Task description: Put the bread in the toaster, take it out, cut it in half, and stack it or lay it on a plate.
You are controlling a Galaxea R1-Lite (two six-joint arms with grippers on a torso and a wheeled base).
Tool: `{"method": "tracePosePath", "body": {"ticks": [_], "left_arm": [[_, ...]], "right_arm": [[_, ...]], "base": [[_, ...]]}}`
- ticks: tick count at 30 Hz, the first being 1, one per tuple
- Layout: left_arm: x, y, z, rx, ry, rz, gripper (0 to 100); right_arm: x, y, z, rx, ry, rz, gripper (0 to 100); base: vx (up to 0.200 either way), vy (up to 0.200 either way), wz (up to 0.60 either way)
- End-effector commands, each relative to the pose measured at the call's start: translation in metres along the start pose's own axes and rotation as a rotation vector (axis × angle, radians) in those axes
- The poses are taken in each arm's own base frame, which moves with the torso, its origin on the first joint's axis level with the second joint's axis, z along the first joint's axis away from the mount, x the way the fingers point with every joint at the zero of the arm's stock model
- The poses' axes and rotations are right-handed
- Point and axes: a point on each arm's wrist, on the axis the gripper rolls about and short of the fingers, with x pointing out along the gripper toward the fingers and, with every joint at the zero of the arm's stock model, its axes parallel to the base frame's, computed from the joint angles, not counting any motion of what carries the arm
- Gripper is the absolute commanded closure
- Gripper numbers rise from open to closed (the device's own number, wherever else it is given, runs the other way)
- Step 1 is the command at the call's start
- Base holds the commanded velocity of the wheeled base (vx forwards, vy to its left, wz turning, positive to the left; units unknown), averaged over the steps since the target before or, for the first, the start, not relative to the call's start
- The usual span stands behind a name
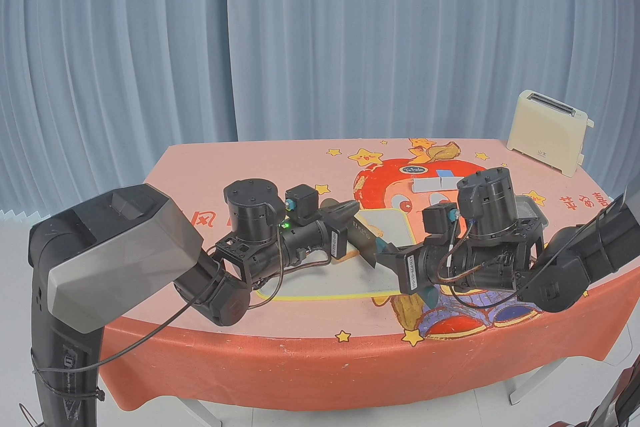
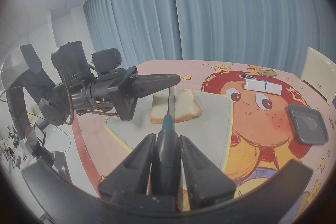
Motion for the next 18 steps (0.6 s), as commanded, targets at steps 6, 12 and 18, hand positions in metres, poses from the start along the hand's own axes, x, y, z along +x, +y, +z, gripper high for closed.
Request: {"method": "tracePosePath", "body": {"ticks": [6,12,18], "left_arm": [[-0.0038,0.0001,-0.0095,-0.01,0.033,0.003,100],[-0.0018,-0.0015,-0.0074,-0.009,0.025,-0.002,100],[-0.0018,-0.0017,-0.0044,-0.013,0.04,-0.001,100]], "right_arm": [[-0.0014,0.0007,0.0035,-0.001,-0.021,0.004,100],[0.0032,-0.0001,-0.0036,-0.001,0.016,-0.003,100],[0.0032,-0.0006,-0.0029,0.0,0.013,-0.005,100]], "base": [[0.0,0.0,0.0],[0.0,0.0,0.0],[0.0,0.0,0.0]]}}
